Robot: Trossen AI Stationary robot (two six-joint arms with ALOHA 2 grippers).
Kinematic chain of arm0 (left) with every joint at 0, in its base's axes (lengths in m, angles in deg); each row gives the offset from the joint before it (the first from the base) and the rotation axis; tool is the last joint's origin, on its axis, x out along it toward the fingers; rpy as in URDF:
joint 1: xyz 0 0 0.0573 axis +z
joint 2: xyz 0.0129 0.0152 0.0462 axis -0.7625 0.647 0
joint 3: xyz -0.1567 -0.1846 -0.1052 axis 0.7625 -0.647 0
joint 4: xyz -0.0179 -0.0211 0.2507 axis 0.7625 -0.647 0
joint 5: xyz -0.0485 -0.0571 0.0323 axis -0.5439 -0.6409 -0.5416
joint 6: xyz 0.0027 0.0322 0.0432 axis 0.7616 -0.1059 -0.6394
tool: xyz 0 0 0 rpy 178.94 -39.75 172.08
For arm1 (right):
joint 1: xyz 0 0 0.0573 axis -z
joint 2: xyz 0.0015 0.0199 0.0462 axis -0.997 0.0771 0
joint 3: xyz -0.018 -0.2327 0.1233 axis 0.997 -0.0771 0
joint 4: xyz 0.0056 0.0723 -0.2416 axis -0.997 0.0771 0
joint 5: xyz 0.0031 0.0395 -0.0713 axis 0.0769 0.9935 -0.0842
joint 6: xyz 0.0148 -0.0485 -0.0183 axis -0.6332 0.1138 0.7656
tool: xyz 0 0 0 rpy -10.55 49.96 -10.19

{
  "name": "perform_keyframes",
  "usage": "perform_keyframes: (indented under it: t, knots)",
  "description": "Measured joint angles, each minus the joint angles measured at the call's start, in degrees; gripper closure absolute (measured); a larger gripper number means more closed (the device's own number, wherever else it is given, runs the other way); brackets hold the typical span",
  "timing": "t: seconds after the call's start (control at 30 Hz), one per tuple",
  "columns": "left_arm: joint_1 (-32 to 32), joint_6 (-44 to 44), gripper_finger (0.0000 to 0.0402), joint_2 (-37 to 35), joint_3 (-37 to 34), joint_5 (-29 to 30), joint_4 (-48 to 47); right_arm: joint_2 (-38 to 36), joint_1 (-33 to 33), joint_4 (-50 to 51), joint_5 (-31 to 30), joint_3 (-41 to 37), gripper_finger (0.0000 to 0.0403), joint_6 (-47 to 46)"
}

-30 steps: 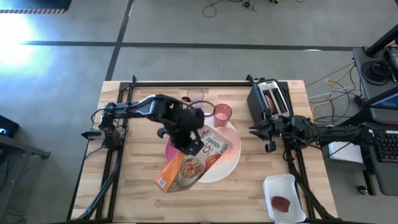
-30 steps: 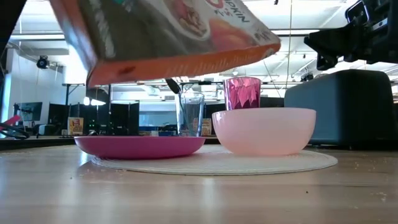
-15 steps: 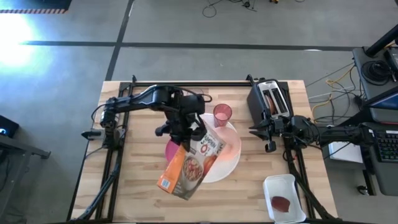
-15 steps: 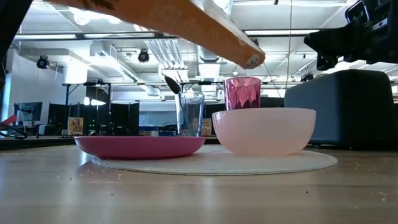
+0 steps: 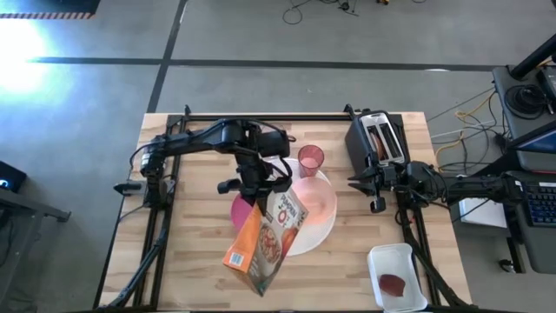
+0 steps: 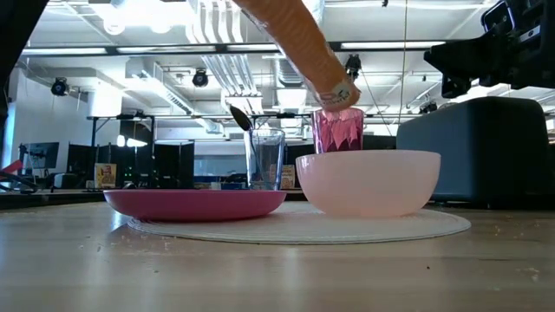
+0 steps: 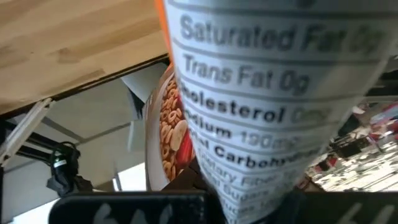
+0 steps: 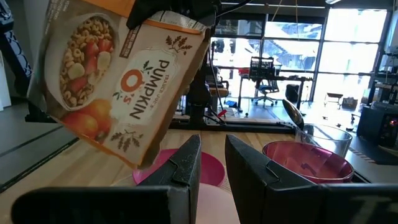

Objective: Arrange a breakfast setting
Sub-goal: Pour the cereal from the orange cereal box into the orange bowl

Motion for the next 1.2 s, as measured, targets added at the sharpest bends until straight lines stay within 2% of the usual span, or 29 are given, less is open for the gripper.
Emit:
perform_keyframes:
  t: [0.47,1.2]
  knots:
    - [3.7,2.7,0.0401,0.0,-5.7,-8.6,6.5,0.0,0.0,0.0,0.0,0.0,0.0339,0.0]
    - [8.2,0.4,0.0399,0.0,-9.7,-11.5,4.9,0.0,0.0,0.0,0.0,0.0,0.0339,0.0]
